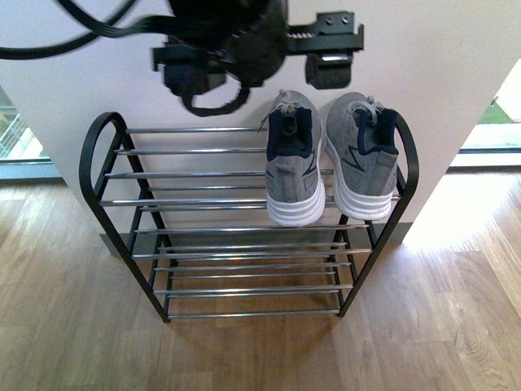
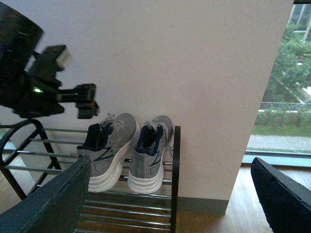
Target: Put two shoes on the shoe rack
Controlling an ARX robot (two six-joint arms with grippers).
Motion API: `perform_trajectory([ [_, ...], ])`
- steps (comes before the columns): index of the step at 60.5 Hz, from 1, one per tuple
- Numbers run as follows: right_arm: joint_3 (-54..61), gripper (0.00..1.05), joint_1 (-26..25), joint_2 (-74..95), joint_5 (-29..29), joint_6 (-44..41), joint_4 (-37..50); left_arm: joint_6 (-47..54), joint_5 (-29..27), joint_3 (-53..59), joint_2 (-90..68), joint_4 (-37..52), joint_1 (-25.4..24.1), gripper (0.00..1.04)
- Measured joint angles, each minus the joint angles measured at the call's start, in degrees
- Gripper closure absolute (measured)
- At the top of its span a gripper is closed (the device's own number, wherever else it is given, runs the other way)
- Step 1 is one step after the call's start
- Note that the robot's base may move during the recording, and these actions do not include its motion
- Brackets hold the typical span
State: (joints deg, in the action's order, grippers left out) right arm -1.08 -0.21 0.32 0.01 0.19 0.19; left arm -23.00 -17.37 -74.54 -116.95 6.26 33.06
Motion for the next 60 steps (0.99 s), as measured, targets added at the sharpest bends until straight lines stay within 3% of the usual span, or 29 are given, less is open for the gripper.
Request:
perform_trajectory([
  [11,0.00,0.09,0.00,0.00,0.00,0.00,0.00,3.87,-8.00,24.24,27.58,3.67,-6.73,0.09],
  [21,0.00,0.09,0.00,0.00,0.00,0.00,0.00,3.45,-12.79,42.66,58.99,-8.50,-12.74,0.09],
  [32,0.00,0.09,0.00,0.00,0.00,0.00,0.00,4.61,-13.42,49.90,81.31,-18.43,-17.73,0.09],
  [42,0.00,0.09,0.00,0.00,0.00,0.00,0.00,4.72,-13.27,50.84,86.82,-19.50,-18.60,0.09],
  [49,0.00,0.09,0.00,0.00,0.02,0.00,0.00,15.08,5.60,59.65,91.89,-0.74,-23.96,0.30],
  [60,0.00,0.09,0.00,0.00,0.02,0.00,0.00,20.70,14.78,63.91,96.13,4.04,-28.63,0.56],
])
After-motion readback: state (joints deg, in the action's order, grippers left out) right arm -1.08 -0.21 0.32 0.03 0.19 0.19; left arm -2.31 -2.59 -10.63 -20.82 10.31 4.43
